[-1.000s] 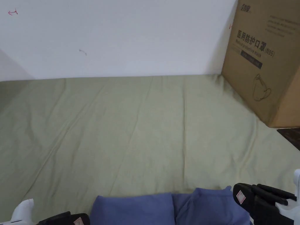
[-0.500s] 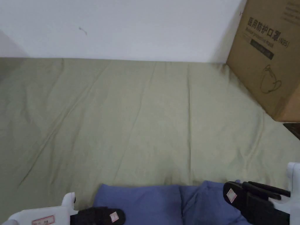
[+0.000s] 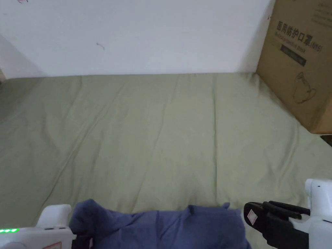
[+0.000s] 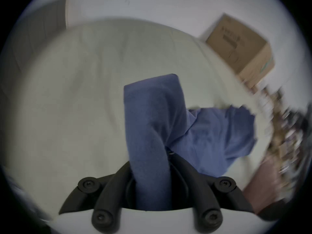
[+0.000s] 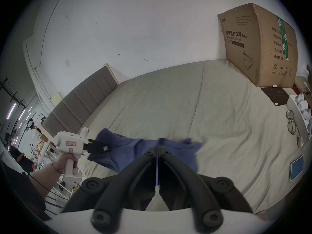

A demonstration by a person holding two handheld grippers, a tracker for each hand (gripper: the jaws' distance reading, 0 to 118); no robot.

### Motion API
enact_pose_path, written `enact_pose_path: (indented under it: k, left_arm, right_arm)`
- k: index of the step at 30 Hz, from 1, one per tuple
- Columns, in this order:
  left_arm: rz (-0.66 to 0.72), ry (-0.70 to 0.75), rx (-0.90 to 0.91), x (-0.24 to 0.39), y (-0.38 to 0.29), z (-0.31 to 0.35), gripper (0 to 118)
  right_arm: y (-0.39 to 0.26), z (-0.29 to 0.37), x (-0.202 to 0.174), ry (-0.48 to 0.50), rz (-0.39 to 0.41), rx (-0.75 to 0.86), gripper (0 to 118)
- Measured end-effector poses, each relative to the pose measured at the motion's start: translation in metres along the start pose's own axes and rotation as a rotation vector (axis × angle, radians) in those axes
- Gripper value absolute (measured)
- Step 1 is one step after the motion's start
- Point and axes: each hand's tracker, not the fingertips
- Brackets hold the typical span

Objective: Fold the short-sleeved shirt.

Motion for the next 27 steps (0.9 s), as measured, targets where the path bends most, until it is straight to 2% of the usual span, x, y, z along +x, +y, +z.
enact_pose_path:
  k: [1,2,4,7,10,12,13,14,15,16,17,18,20,25,26,27]
  left_arm:
    - [-0.102,0.063,0.009,0.010,-0.003,0.010,9]
    - [-0.137,0.067,0.002,0.013,-0.002,0.014,9]
    - [-0.055,-0.092,-0.016,0.032,0.002,0.027,9]
    - [0.160,-0.400,-0.012,0.060,0.020,0.026,10]
    - [0.234,-0.553,-0.016,0.100,0.038,0.005,10]
    - [0.230,-0.592,-0.016,0.134,0.049,-0.010,17]
    - [0.206,-0.605,-0.040,0.151,0.055,-0.020,28]
    - [0.213,-0.638,-0.063,0.165,0.058,-0.027,46]
    - [0.236,-0.673,-0.091,0.177,0.060,-0.034,83]
    - [0.255,-0.718,-0.108,0.185,0.062,-0.041,107]
    - [0.270,-0.767,-0.125,0.193,0.062,-0.042,118]
    - [0.285,-0.739,-0.113,0.196,0.062,-0.043,113]
    - [0.311,-0.735,-0.036,0.194,0.064,-0.032,115]
    - [0.243,-0.626,0.011,0.173,0.064,-0.009,116]
    - [0.215,-0.622,0.028,0.167,0.063,-0.006,114]
    - [0.182,-0.607,0.057,0.164,0.060,-0.001,102]
  right_arm:
    - [-0.001,0.003,0.001,0.004,0.001,0.004,1]
    - [-0.001,0.005,0.002,0.007,0.002,0.008,1]
    - [-0.004,0.013,0.004,0.006,0.000,0.017,1]
    - [-0.007,0.025,0.010,0.012,-0.012,0.036,1]
    - [-0.010,0.038,0.017,0.004,-0.025,0.056,1]
    - [-0.012,0.047,0.023,-0.006,-0.035,0.065,1]
    - [-0.013,0.051,0.026,-0.014,-0.042,0.068,1]
    - [-0.014,0.054,0.029,-0.022,-0.050,0.071,1]
    - [-0.015,0.057,0.032,-0.032,-0.062,0.074,1]
    - [-0.016,0.060,0.035,-0.035,-0.074,0.080,1]
    - [-0.017,0.063,0.038,-0.035,-0.084,0.089,1]
    - [-0.017,0.065,0.041,-0.037,-0.091,0.096,1]
    - [-0.018,0.067,0.047,-0.041,-0.107,0.111,1]
    - [-0.018,0.068,0.058,-0.043,-0.135,0.132,1]
    - [-0.018,0.068,0.060,-0.044,-0.136,0.133,1]
    - [-0.018,0.068,0.061,-0.044,-0.135,0.135,1]
